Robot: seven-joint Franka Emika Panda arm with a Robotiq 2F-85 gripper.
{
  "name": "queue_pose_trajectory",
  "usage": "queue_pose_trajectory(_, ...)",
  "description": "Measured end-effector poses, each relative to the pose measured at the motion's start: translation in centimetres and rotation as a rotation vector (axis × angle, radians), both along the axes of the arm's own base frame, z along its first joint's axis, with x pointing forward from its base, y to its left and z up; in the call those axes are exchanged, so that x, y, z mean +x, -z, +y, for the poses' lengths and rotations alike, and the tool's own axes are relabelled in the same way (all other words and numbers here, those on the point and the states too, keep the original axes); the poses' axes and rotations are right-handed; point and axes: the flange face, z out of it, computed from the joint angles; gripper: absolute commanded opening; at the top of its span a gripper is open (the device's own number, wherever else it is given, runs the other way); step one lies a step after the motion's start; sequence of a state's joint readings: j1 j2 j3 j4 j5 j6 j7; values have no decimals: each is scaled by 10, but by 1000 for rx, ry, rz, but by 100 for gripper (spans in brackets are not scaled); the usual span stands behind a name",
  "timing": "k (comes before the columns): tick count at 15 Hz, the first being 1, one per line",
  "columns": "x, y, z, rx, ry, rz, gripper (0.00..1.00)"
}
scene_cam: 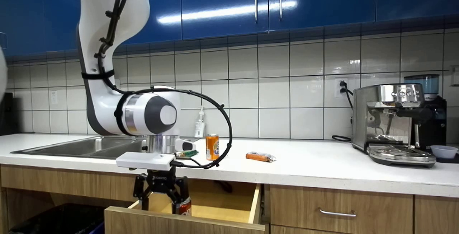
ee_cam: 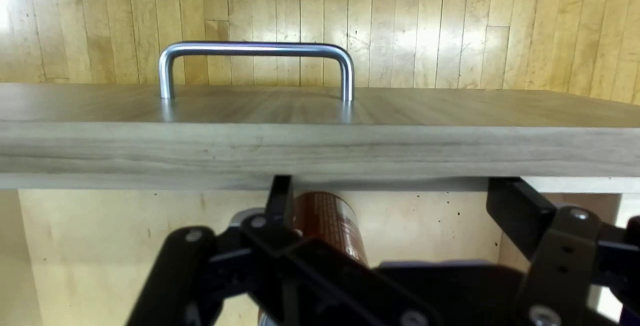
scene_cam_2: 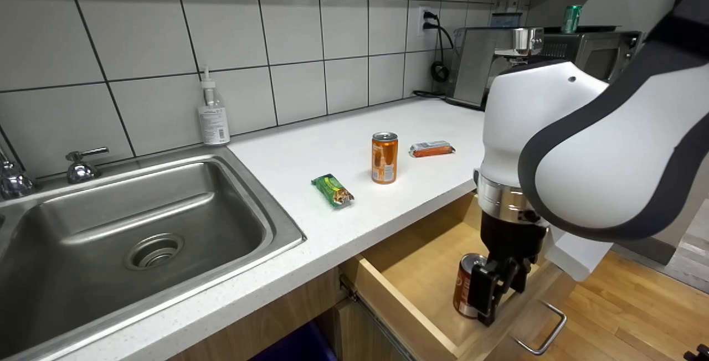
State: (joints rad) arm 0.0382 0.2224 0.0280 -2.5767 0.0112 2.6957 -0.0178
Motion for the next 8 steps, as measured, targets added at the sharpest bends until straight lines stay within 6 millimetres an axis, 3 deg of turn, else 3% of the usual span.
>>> queue_pose_trajectory(8,-3,-8,6,-7,31,22,100)
